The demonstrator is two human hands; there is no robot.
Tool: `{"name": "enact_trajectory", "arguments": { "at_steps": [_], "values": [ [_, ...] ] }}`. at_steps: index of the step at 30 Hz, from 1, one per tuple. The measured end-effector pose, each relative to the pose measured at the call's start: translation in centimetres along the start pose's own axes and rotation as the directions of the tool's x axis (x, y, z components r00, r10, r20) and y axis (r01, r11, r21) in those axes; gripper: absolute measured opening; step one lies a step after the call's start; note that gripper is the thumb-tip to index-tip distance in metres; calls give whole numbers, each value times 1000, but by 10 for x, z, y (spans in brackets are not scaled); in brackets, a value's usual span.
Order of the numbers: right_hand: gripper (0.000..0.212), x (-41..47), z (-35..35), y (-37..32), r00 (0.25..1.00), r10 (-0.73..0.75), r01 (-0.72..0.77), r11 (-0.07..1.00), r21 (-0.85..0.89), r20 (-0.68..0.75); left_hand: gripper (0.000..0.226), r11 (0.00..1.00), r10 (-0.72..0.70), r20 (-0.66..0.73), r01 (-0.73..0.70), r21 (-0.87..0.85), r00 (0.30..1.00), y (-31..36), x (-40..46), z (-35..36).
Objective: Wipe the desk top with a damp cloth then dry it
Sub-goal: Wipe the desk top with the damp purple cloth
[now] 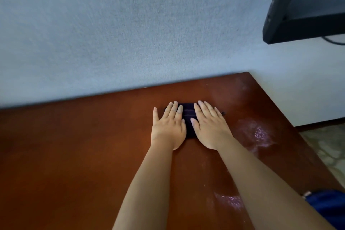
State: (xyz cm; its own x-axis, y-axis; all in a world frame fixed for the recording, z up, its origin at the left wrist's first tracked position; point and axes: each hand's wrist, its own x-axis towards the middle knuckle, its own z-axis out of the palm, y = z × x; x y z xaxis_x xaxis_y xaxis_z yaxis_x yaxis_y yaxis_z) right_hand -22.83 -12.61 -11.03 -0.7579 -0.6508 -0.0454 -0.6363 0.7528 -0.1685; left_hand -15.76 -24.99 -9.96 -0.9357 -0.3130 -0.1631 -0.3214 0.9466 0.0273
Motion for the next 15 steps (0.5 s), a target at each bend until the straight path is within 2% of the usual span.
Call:
{"name": "enact_trajectory", "arguments": {
  "at_steps": [7,15],
  "values": [
    [57,18,2,8,1000,-13,13,1000,1,-21,54,1000,27,-24,-27,11,999,-1,20,-2],
    [57,80,-6,33,1000,-22,22,1000,-17,4,56,1000,11,-51,-10,9,999,1,84,-12]
  ]
}}
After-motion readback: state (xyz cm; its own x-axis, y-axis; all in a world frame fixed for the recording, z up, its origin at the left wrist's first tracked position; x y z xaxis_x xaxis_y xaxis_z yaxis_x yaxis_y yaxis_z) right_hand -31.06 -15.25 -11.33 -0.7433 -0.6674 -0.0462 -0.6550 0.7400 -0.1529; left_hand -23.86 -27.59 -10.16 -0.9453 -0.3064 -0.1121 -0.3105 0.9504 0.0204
